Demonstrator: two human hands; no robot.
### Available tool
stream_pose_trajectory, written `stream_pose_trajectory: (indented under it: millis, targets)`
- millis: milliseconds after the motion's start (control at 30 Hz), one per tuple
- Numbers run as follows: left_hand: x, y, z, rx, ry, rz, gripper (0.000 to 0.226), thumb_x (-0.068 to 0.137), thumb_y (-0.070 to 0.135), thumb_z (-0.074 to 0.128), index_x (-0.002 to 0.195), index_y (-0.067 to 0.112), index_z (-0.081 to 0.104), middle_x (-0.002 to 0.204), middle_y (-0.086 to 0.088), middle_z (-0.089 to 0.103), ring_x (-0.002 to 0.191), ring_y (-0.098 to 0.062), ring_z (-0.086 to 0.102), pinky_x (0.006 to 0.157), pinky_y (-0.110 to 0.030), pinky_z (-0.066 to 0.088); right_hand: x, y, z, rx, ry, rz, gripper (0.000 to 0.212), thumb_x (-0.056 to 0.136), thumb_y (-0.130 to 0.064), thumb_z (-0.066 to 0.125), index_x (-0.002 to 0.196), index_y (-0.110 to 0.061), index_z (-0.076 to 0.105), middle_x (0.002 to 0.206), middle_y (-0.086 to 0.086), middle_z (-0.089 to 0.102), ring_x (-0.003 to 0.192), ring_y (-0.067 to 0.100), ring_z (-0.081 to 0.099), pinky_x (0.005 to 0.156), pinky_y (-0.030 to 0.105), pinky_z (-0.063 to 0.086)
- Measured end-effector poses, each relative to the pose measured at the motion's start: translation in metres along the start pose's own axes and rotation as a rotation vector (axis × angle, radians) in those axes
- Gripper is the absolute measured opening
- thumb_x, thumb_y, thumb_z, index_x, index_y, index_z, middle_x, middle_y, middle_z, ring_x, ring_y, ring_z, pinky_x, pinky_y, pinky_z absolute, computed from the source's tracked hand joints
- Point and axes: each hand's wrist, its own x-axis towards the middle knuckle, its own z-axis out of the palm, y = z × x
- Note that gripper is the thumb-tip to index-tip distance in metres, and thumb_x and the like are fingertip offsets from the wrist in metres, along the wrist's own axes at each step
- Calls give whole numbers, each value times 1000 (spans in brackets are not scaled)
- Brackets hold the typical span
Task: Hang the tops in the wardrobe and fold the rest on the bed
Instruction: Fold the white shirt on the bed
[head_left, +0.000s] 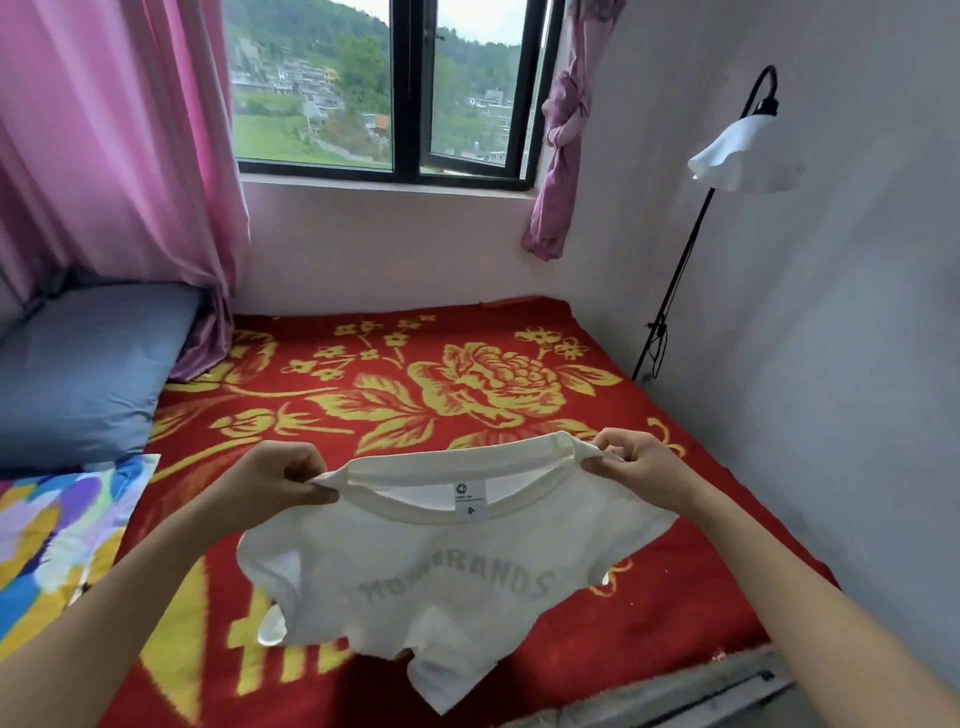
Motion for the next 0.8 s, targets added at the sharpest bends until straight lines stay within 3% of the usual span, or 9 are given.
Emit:
stream_pose_trajectory:
  millis: [133, 200, 300, 367, 433, 500, 633, 700, 800]
  targets:
    - [-60, 21, 28, -221, 69, -111, 52, 42, 64, 82, 64, 20, 66, 59, -3, 54, 57, -12, 45, 55, -23, 36, -47, 15, -4, -23, -121, -4, 26, 89, -29, 61, 87, -3, 59, 50, -9, 39, 44, 7, 28, 44, 18, 23]
    - [-90, 33, 42, -261, 76, -145, 63, 34, 73, 78, 65, 20, 68, 58, -4, 54, 58, -14, 46, 57, -25, 38, -70, 23, -6, -26, -181, -13, 24, 90, -29, 60, 89, -5, 59, 54, -3, 40, 47, 9, 30, 45, 20, 24]
    - [-128, 67, 50, -327, 114, -159, 49, 43, 58, 85, 65, 17, 69, 62, -11, 56, 62, -20, 50, 52, -21, 42, -96, 21, -9, -2, -179, -37, 23, 90, -29, 58, 90, -6, 59, 62, 6, 49, 50, 15, 40, 46, 22, 31]
    - [-149, 96, 46, -338, 167, -125, 38, 50, 54, 85, 62, 22, 69, 58, -4, 59, 56, -12, 54, 47, -14, 41, -112, 9, -16, -5, -122, -92, 22, 89, -29, 57, 90, -8, 60, 69, 8, 58, 57, 18, 51, 50, 23, 39]
    - [-157, 121, 35, -248, 243, -76, 17, 70, 30, 80, 59, 31, 67, 52, 5, 58, 48, -2, 50, 44, -10, 38, -122, -9, -26, -58, -5, -194, 17, 90, -26, 57, 88, -10, 61, 72, 4, 60, 61, 13, 54, 54, 22, 42]
    - [-163, 140, 20, -116, 378, -5, 34, 78, 7, 71, 61, 36, 66, 50, 12, 57, 47, -2, 47, 43, -9, 34, -131, -31, -38, -140, 145, -312, 13, 90, -21, 58, 85, -9, 59, 65, -1, 55, 56, 4, 51, 53, 16, 39]
    - [-165, 175, -5, 61, 567, 124, 32, 79, 13, 72, 60, 38, 61, 58, 9, 60, 49, 4, 46, 48, -6, 31, -123, -63, -52, -270, 461, -474, 28, 87, -36, 62, 85, -8, 57, 52, -8, 43, 48, -4, 46, 45, 13, 31]
    - [-161, 181, -14, 102, 624, 180, 36, 78, 14, 72, 58, 41, 60, 61, -9, 57, 51, -1, 45, 49, -6, 31, -112, -70, -49, -326, 552, -517, 49, 82, -54, 51, 88, -6, 57, 48, -8, 42, 43, 3, 43, 46, 25, 30]
    - [-147, 170, -27, 210, 638, 210, 44, 77, 19, 73, 58, 54, 56, 65, -17, 57, 54, -6, 42, 50, -9, 31, -86, -71, -37, -440, 593, -586, 46, 80, -64, 33, 89, -20, 45, 57, -3, 45, 49, 20, 41, 48, 24, 25]
